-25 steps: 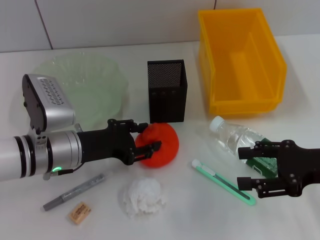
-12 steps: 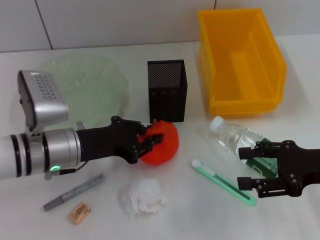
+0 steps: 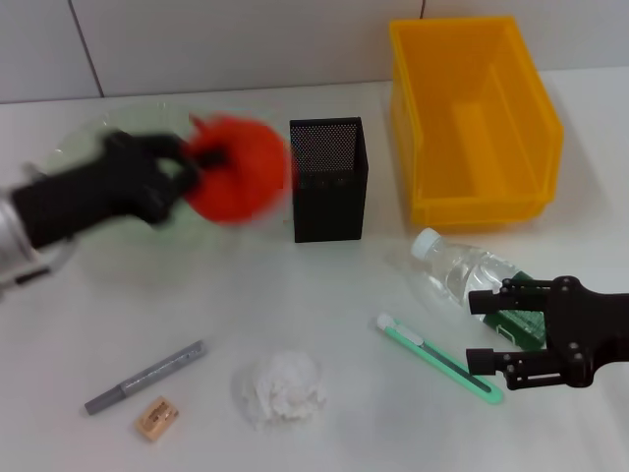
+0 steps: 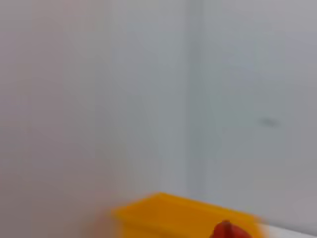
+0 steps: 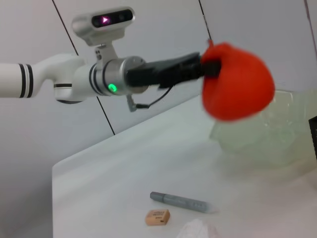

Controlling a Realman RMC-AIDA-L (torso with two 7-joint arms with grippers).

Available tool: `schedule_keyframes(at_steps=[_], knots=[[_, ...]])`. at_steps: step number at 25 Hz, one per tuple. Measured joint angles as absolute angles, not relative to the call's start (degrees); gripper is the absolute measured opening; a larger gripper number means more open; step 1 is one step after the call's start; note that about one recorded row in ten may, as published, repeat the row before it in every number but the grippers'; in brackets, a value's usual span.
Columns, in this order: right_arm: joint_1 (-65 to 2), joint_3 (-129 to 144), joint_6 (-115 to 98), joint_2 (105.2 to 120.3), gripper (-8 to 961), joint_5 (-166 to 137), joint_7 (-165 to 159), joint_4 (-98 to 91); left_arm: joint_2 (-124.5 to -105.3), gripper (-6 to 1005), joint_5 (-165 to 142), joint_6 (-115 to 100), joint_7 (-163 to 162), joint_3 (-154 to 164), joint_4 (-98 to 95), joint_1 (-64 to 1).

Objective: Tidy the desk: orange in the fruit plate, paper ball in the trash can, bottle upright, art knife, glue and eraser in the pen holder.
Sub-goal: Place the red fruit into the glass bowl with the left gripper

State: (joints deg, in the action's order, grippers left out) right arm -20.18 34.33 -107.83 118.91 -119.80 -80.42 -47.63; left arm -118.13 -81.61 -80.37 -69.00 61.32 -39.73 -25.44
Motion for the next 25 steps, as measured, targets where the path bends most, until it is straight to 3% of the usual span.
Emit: schedule_keyframes(at_steps=[14,25], knots=[[-20.7,34.7,-107.8,118.91,797,-119.6,-80.4,-47.5,-118.47,56,-79.2,-64.4,-60.0,53.3,-29.7,-27.1],[-21.3,33.5,-109.0,118.90,798,-118.8,-81.5,-49.0,-118.02,342,-79.1,-70.6,-59.5,53.4,-29.0,-26.0]])
